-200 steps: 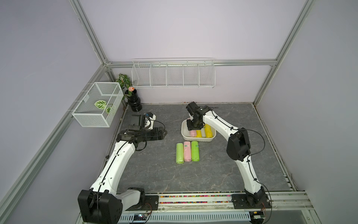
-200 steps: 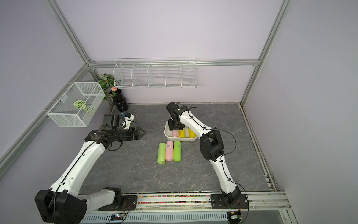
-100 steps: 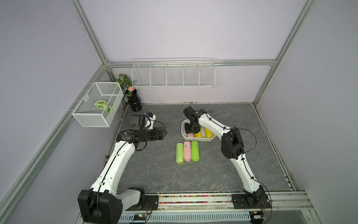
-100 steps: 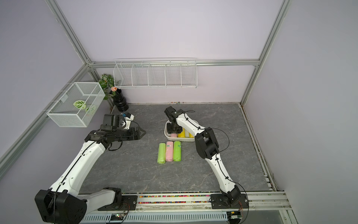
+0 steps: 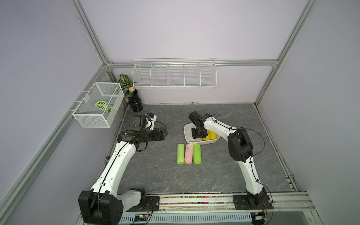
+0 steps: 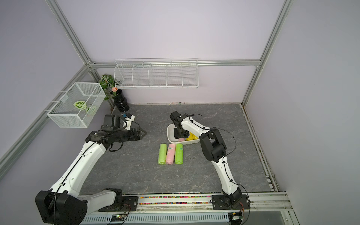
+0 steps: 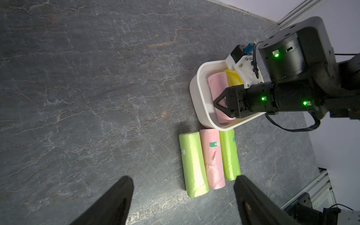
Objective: Put the roll of trash bags into the storage box
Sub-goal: Place the roll of trash bags in the storage box.
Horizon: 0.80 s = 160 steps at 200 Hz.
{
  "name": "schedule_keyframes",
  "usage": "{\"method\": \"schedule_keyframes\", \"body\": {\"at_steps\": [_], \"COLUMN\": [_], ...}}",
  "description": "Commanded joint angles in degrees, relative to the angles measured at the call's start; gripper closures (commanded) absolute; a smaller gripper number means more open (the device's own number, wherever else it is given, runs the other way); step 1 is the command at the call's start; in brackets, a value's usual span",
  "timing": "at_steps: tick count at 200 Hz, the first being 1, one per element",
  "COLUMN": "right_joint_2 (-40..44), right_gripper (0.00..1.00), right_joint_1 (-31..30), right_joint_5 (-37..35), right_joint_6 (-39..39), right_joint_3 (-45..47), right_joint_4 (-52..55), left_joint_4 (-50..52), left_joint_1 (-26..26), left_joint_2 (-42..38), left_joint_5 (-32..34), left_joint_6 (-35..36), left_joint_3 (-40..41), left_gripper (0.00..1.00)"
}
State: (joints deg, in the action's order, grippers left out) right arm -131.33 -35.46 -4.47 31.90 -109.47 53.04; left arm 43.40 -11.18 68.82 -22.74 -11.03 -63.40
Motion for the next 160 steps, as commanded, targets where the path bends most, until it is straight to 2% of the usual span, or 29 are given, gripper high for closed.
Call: {"method": "schedule_keyframes", "body": {"at_steps": [1,15,36,83,100,121,140,160], "right_joint_2": [-0.09,-0.75,-0.91,0.76,1.13,1.12,0.90,1.37], "right_gripper": [0.73,0.70,0.59,0.41,0.38,0.39,0.47,0.47], "right_joint_1": [0.57,0.57,0.62,0.57,0.50,0.49,0.48,0.37], "right_joint_5": [-2.55,-3.55,-4.64,-5.35,-5.24,-5.33,-5.59,-6.67], "right_joint_6": [-1.17,-1.64,-2.28,-2.68,-2.75,-2.82,-2.87,-2.84], "right_joint_3": [-0.81,-1.35,-1.35,-0.16,-0.30,-0.39,-0.61,-0.47], "right_joint_4": [2.36,2.76,3.10,2.60,2.45,2.42,2.92,3.43], "left_joint_4": [-0.43,-0.43,-0.42,-0.41,-0.38,-0.37,-0.34,-0.33], "left_joint_1": [0.39,0.37,0.44,0.39,0.42,0.37,0.37,0.39], "left_joint_2": [0.35,0.28,0.29,0.35,0.34,0.36,0.35,0.36], "left_joint_5": [0.55,0.67,0.67,0.72,0.72,0.73,0.72,0.72], "left_joint_6": [1.02,1.01,1.05,1.02,1.02,1.07,1.01,1.07], "left_joint_3": [0.58,0.65,0.64,0.55,0.55,0.55,0.55,0.55], "left_gripper": [0.13,0.13,0.13,0.13,0.13,0.13,0.13,0.13]}}
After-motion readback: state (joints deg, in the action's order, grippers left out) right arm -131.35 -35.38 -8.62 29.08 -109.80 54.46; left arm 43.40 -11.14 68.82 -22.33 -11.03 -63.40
